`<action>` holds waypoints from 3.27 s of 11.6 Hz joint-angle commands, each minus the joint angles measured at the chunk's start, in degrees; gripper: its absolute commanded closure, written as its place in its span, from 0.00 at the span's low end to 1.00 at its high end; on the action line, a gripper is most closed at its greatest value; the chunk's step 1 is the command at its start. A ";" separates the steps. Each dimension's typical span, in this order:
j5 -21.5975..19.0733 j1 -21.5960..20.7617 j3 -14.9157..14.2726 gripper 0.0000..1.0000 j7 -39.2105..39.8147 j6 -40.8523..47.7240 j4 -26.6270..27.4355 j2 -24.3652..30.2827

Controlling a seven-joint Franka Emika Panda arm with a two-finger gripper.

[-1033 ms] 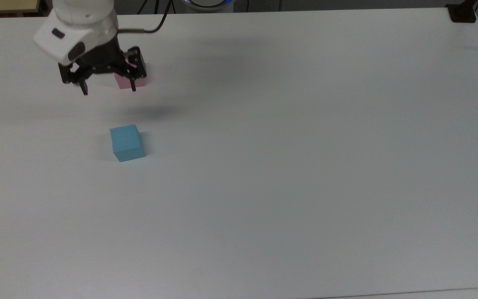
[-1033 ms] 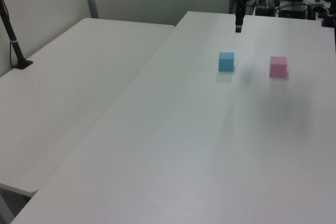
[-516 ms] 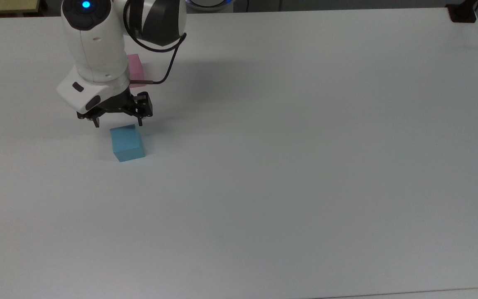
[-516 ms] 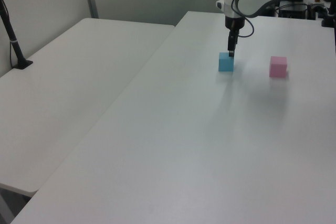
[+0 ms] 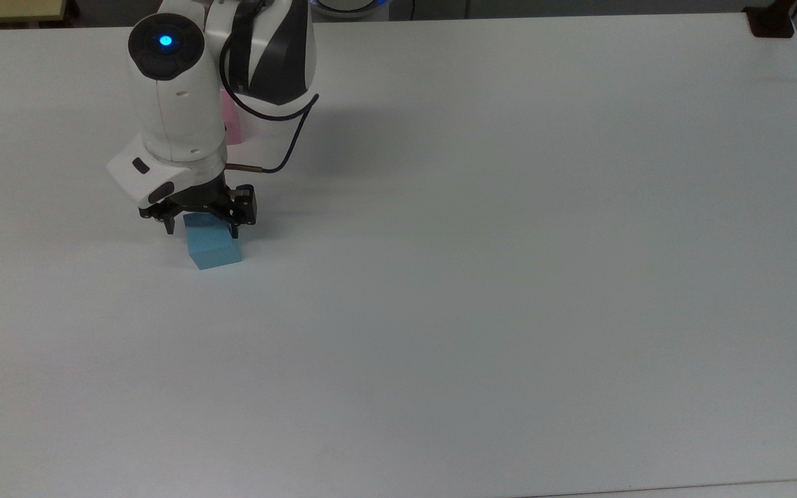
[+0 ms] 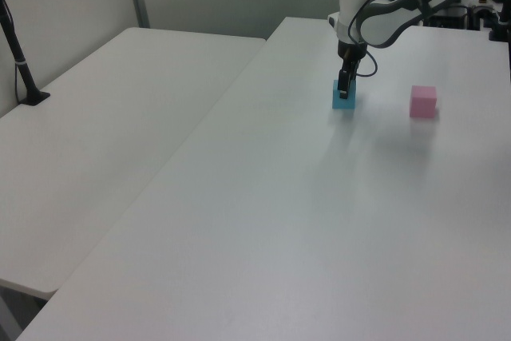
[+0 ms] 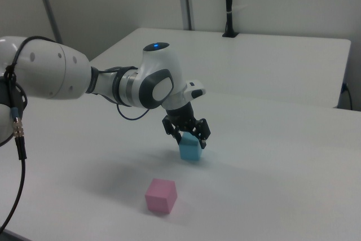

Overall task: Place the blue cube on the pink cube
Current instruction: 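Lift the light-blue cube and carry it toward the pink cube, then lower the light-blue cube onto the top of the pink cube, then open the gripper and raise it away from the stacked cubes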

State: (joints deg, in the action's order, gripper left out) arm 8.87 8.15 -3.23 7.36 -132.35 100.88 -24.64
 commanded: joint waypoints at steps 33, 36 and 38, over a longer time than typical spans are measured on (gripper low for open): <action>-0.08 5.04 -0.02 0.00 9.87 23.22 17.10 28.94; -5.77 4.07 0.50 0.00 6.19 39.23 4.27 29.47; -6.23 2.14 2.95 0.00 -0.63 45.83 -1.54 29.56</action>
State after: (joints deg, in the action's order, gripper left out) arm 3.76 12.59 -2.35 14.78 -93.50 105.62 5.31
